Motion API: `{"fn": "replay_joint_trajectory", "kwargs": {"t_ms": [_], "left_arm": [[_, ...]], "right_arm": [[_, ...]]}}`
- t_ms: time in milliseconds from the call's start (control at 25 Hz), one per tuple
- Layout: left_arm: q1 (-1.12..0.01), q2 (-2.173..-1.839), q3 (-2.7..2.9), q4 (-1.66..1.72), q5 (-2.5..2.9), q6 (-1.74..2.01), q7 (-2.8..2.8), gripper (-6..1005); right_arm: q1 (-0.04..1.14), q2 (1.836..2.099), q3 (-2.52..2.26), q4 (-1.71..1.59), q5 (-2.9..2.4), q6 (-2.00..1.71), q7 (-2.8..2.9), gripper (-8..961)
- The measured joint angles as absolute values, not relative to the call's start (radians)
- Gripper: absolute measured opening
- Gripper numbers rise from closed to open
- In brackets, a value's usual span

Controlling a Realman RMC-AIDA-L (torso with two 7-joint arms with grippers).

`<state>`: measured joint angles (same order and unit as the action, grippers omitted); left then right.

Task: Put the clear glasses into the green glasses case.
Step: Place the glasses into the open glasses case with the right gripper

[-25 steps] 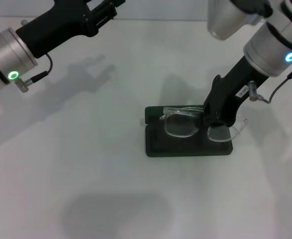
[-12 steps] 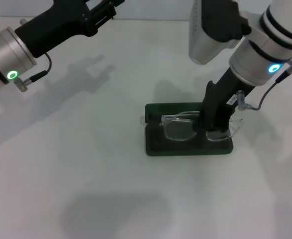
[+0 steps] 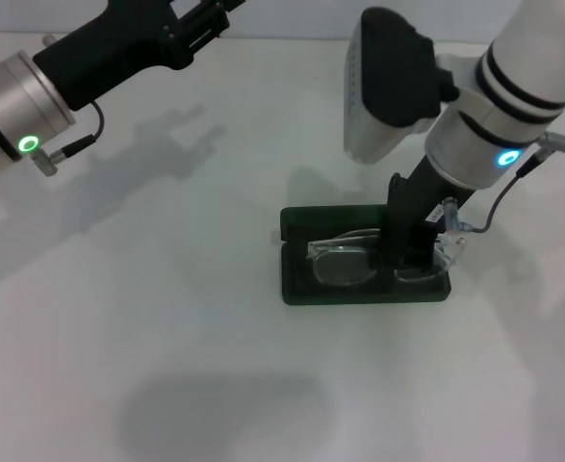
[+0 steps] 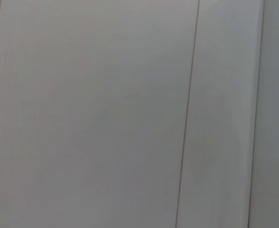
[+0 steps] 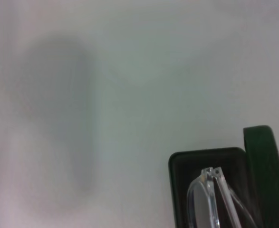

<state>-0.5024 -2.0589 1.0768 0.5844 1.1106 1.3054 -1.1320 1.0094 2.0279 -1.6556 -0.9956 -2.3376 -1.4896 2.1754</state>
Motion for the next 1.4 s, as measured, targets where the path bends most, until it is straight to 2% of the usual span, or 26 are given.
{"fn": "replay_joint_trajectory", "kwargs": {"t_ms": [1400], "left_arm": [[-0.507,-2.062,1.081,0.578,1.119,1.306,-1.122,512]], "right_arm": [[1.013,2.028,-1.747,-1.017,-2.338,-1.450,2.298,59]]}}
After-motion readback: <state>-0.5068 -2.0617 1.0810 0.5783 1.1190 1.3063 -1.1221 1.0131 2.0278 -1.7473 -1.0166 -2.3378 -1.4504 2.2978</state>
